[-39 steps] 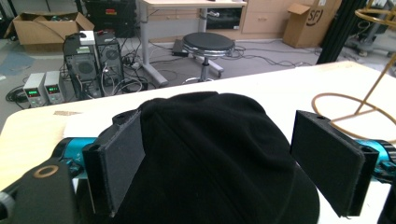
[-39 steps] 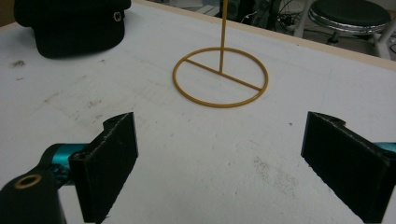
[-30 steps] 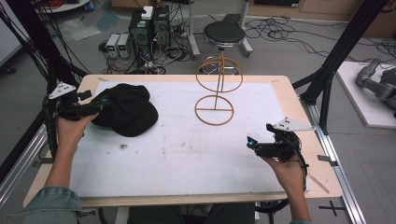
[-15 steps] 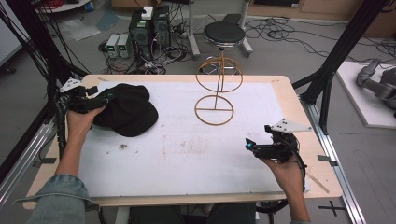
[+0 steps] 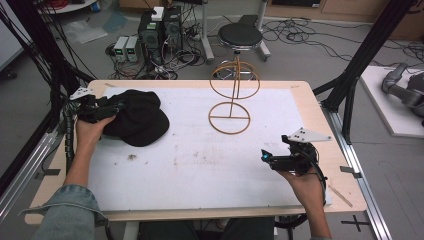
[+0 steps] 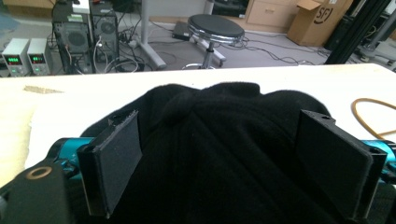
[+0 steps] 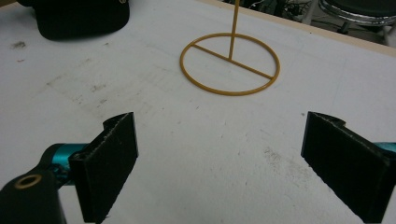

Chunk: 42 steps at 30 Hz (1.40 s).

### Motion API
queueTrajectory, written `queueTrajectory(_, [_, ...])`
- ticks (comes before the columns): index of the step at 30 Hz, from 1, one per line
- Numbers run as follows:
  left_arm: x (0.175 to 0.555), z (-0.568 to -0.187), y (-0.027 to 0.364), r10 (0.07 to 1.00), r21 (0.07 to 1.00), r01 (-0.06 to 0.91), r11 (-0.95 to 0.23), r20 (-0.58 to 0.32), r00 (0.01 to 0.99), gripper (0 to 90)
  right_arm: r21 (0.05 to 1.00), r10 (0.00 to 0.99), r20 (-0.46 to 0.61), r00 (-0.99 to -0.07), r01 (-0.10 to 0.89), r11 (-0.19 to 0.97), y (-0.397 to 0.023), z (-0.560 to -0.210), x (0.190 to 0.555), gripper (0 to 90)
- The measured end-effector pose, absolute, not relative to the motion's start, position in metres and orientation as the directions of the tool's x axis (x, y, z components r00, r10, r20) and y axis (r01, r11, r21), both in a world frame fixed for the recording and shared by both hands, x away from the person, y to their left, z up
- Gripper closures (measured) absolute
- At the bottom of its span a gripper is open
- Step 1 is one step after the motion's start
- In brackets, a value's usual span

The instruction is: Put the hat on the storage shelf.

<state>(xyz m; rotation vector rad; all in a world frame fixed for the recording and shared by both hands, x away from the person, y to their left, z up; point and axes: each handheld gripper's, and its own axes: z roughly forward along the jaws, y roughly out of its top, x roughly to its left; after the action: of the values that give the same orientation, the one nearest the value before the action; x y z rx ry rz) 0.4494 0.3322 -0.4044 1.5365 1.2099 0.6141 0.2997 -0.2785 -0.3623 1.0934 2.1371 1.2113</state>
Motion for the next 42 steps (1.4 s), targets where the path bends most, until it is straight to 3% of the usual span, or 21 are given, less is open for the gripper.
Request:
queueTrajectory(5, [0.452, -0.412, 0.332, 0.912, 0.914, 0.402, 0.055, -0.21, 0.353, 18.5, 0.855, 0.81, 0.003, -0.587, 0.421, 0.302, -0.277, -0.362, 0.299, 10.6])
queueTrajectory(13, [0.45, -0.416, 0.332, 0.915, 0.917, 0.399, 0.024, -0.181, 0.361, 44.0, 0.858, 0.81, 0.004, -0.586, 0.418, 0.298, -0.278, -0.362, 0.299, 10.6])
queueTrajectory(15, [0.45, -0.417, 0.333, 0.915, 0.912, 0.41, 0.032, -0.192, 0.354, 46.8, 0.858, 0.809, 0.002, -0.587, 0.417, 0.301, -0.278, -0.361, 0.299, 10.6])
queueTrajectory(17, [0.449, -0.416, 0.333, 0.917, 0.909, 0.415, 0.025, -0.186, 0.352, 58.9, 0.858, 0.809, 0.001, -0.588, 0.416, 0.301, -0.277, -0.361, 0.299, 10.6])
queueTrajectory(23, [0.445, -0.411, 0.332, 0.922, 0.917, 0.4, 0.012, -0.165, 0.35, 74.7, 0.859, 0.809, 0.001, -0.588, 0.414, 0.3, -0.278, -0.36, 0.299, 10.6])
queueTrajectory(29, [0.441, -0.402, 0.33, 0.916, 0.926, 0.376, 0.03, -0.177, 0.361, 78.2, 0.862, 0.808, 0.004, -0.589, 0.412, 0.296, -0.279, -0.359, 0.298, 10.6])
queueTrajectory(33, [0.438, -0.392, 0.331, 0.899, 0.916, 0.393, 0.082, -0.238, 0.368, 78.7, 0.864, 0.81, 0.006, -0.586, 0.411, 0.291, -0.281, -0.359, 0.299, 10.6])
queueTrajectory(42, [0.432, -0.362, 0.317, 0.886, 0.937, 0.346, 0.052, -0.204, 0.417, 79.1, 0.869, 0.807, 0.005, -0.59, 0.402, 0.289, -0.28, -0.356, 0.298, 10.6])
